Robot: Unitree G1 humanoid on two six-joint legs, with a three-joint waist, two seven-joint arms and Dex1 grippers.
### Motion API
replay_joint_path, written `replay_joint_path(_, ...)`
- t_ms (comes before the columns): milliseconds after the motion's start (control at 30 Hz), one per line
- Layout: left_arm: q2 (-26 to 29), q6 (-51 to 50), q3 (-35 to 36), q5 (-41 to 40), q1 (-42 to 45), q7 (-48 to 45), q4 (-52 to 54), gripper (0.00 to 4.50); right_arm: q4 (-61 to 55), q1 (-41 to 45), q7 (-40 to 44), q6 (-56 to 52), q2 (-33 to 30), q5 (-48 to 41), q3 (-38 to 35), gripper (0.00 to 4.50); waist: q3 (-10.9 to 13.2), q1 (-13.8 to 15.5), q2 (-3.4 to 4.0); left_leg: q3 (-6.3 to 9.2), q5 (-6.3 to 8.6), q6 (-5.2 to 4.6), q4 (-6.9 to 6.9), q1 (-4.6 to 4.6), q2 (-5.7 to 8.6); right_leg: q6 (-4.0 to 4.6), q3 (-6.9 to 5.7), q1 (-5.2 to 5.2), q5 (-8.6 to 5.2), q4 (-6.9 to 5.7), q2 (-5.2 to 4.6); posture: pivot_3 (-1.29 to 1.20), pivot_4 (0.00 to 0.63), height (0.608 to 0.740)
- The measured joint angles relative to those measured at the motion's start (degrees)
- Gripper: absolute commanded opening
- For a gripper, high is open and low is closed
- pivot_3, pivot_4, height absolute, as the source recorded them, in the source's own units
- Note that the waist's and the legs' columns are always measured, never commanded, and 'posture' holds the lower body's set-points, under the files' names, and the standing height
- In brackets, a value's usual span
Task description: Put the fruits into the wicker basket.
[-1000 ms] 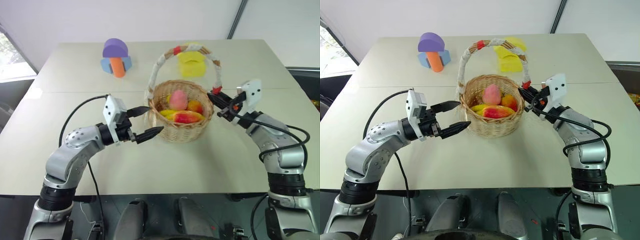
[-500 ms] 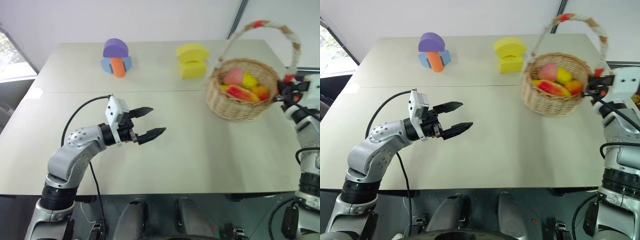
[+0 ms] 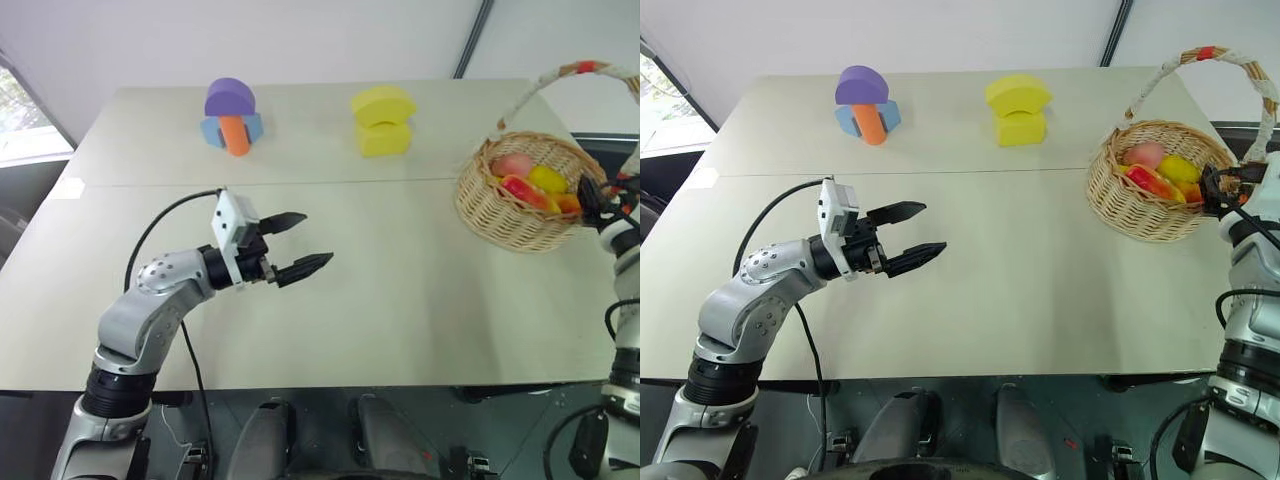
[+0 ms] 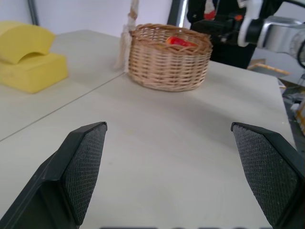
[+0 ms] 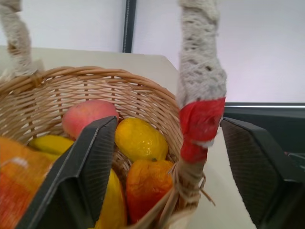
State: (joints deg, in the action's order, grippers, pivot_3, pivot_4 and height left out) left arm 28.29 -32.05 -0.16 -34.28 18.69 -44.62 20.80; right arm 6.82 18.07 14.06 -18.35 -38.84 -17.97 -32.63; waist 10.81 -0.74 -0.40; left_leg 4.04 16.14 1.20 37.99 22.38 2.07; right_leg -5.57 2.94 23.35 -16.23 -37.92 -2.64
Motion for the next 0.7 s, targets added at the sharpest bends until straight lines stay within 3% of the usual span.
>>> replay_joint_path(133,1.7,0.6,3.7,0.0,-2.0,0.8,-1.9,4.5,-5.6,-7.1,4.1,0.3,-0.6,-3.2,-5.0,3.3,0.0,0.0,0.0,0.02,0.01,-0.01,0.0,0.0,-0.01,0.0,0.0,-0.01,0.0,0.02,0.0,0.0,0.15,0.74)
replay_joint_path(267,3.3,3.2,7.9,1.7,-6.4,1.5,-6.8,4.5,-11.4,-18.0,14.4,1.5,-0.1,-8.1,-6.6,3.3,0.0,-0.5,0.01,0.01,0.02,-0.03,-0.04,-0.1,-0.07,0.0,0.0,-0.09,-0.01,0.05,0.05,0.0,0.15,0.74)
replay_joint_path(433,3.5,6.6,10.9,4.6,-9.9,3.5,-11.8,4.5,-20.0,-24.5,23.6,1.0,1.0,-11.6,0.8,3.3,0.0,-0.6,0.02,0.0,0.01,-0.01,-0.02,-0.24,-0.09,-0.01,0.01,-0.2,0.0,0.04,0.03,0.0,0.15,0.74)
replay_joint_path(700,3.4,8.7,12.5,6.7,-14.1,5.3,-13.3,4.5,-20.5,-21.0,26.3,1.4,1.2,-8.7,12.5,3.3,0.0,0.2,0.0,0.13,0.02,-0.01,-0.02,-0.06,-0.03,0.0,-0.05,-0.14,0.0,0.16,-0.14,0.0,0.15,0.74)
